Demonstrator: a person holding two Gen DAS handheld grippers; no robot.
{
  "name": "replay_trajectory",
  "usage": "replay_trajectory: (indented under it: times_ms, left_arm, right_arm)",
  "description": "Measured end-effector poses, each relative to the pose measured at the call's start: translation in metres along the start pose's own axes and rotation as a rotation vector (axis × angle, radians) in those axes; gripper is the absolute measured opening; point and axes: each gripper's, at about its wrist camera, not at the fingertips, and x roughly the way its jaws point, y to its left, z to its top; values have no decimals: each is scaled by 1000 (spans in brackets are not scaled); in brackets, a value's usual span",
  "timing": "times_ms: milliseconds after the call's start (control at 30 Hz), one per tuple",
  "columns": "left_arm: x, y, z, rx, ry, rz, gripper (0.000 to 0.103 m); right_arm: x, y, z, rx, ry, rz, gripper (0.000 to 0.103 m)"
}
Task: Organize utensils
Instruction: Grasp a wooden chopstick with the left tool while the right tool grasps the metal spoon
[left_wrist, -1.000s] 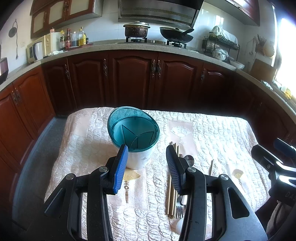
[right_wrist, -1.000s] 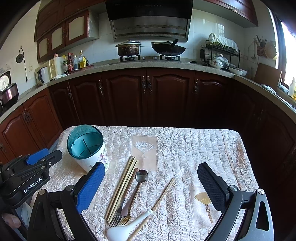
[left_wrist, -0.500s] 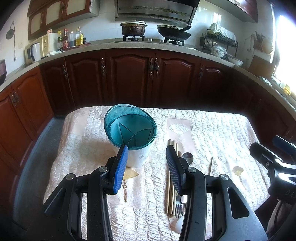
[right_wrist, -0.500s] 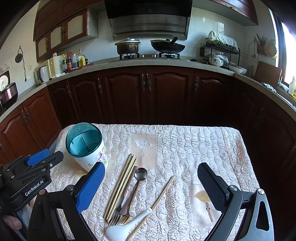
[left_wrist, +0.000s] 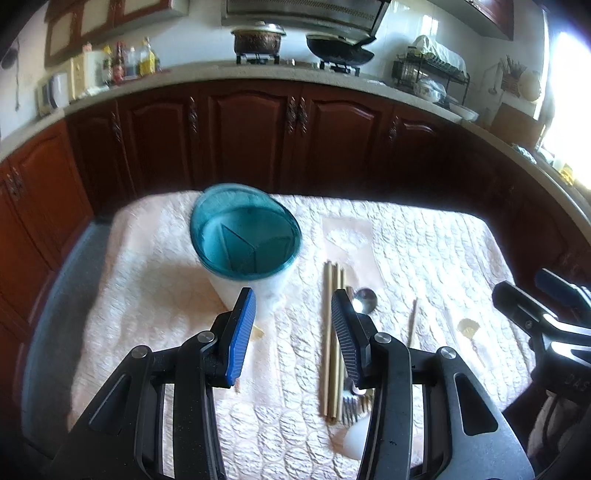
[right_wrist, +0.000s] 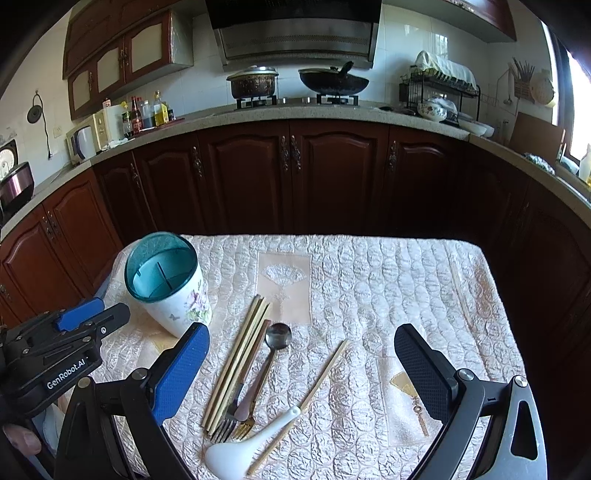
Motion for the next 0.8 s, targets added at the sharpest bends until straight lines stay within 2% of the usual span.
replay_trajectory:
  times_ms: [100, 167, 300, 433, 700, 800]
  left_arm:
    - [11, 2, -4, -21, 46, -32, 42]
    - [17, -1, -6, -8, 61, -39, 42]
    - [34, -14, -13, 39, 105, -76, 42]
    - [60, -27, -26, 97, 150, -107, 42]
    - [126, -36, -45, 144, 259, -93, 41]
    - [144, -37, -47, 145, 296, -91, 36]
  right_arm:
    - [13, -6, -7, 4, 32, 7, 97]
    - [24, -11, -13, 14, 61, 24, 88]
    - [47, -21, -24, 36, 120, 50, 81]
    - [72, -35, -37, 72, 188, 67, 65]
    - [88, -54, -47, 123, 233, 77, 63]
    - [91, -57, -48, 134, 240, 80, 63]
